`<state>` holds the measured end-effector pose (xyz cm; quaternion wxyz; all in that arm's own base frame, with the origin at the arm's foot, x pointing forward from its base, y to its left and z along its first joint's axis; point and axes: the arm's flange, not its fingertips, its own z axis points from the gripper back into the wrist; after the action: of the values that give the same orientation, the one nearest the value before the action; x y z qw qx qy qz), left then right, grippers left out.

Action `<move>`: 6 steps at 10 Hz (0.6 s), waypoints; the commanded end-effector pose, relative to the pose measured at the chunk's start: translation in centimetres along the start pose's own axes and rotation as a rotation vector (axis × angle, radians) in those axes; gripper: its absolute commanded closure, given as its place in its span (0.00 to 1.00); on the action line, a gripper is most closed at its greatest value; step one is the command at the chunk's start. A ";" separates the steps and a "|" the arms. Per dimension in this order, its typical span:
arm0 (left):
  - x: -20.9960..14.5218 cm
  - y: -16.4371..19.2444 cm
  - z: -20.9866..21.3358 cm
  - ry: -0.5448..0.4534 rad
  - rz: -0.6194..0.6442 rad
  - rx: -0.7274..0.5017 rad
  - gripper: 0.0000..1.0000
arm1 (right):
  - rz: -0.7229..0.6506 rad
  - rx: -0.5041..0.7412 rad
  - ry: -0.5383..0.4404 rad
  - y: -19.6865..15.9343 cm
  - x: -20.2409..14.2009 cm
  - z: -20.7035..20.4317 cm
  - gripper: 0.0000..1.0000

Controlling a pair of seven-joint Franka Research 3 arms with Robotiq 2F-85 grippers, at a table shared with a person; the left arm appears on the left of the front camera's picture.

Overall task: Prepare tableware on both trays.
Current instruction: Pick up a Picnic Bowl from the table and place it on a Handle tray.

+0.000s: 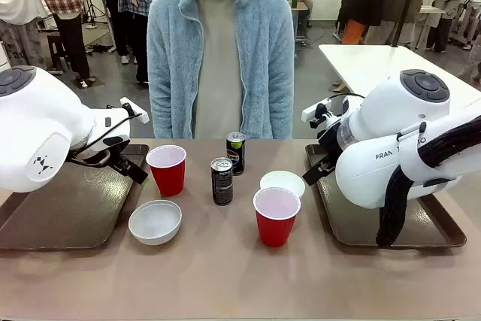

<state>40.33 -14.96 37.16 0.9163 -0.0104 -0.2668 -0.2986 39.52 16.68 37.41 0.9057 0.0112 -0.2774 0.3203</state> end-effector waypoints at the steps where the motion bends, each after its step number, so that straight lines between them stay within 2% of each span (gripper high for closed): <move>1: 0.0 0.0 0.0 0.000 0.000 0.000 0.00 | 0.000 0.000 0.000 0.0 0.0 0.0 0.00; 6: 0.0 0.0 0.0 0.000 0.000 0.000 0.00 | 0.000 0.000 0.000 0.0 0.0 0.0 0.00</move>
<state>40.33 -14.97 37.16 0.9162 -0.0104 -0.2668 -0.2987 39.52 16.68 37.41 0.9058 0.0111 -0.2774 0.3202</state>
